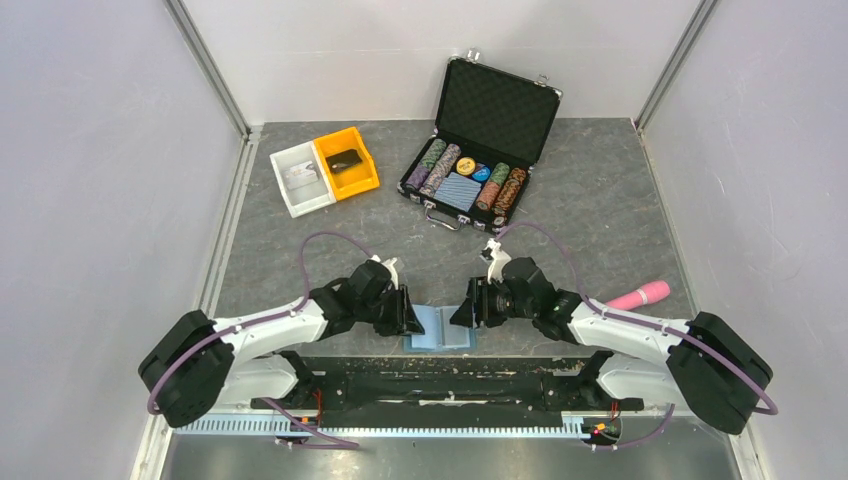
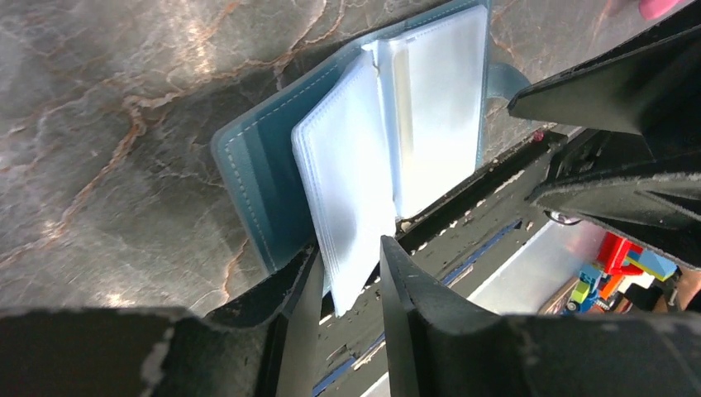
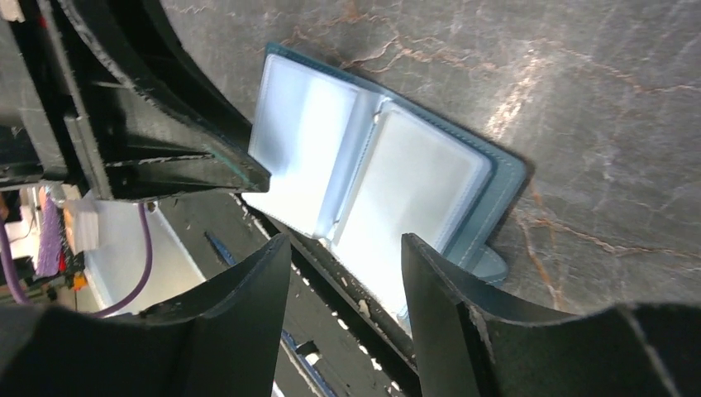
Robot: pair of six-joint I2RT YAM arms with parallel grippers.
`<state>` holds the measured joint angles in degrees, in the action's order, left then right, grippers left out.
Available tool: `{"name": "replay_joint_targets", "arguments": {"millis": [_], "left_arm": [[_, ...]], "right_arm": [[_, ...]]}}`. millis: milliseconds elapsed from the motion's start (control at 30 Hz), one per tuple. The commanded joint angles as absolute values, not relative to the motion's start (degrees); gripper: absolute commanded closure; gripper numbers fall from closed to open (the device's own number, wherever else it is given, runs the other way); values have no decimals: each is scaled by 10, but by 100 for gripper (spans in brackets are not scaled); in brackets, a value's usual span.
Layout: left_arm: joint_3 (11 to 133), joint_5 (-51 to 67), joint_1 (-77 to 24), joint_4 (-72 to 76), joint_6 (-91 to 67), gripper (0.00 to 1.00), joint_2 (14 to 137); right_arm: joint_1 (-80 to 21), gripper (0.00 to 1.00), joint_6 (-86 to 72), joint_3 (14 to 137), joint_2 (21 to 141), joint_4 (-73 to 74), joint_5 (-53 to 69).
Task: Take the credit cards out of the card holder
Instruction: Remove the credit card from the card holder.
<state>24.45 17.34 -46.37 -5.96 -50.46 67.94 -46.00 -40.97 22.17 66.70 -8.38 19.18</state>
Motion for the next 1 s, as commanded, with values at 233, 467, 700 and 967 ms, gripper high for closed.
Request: {"name": "replay_joint_targets", "arguments": {"millis": [233,467,700,967], "left_arm": [[244,149,-466,-76,-460,70,692],[229,151,-466,-55,-465,80,687],[218,153,-466,-41,-473,79,690],[215,150,-466,-37,-475,77,690]], "right_arm": [[-461,52,-428,203,695,-103,155],[-462,52,-425,205,701,-95,138],[-464,50,-412,222,678,-41,107],[-467,54,-414,218,686,-42,104]]}}
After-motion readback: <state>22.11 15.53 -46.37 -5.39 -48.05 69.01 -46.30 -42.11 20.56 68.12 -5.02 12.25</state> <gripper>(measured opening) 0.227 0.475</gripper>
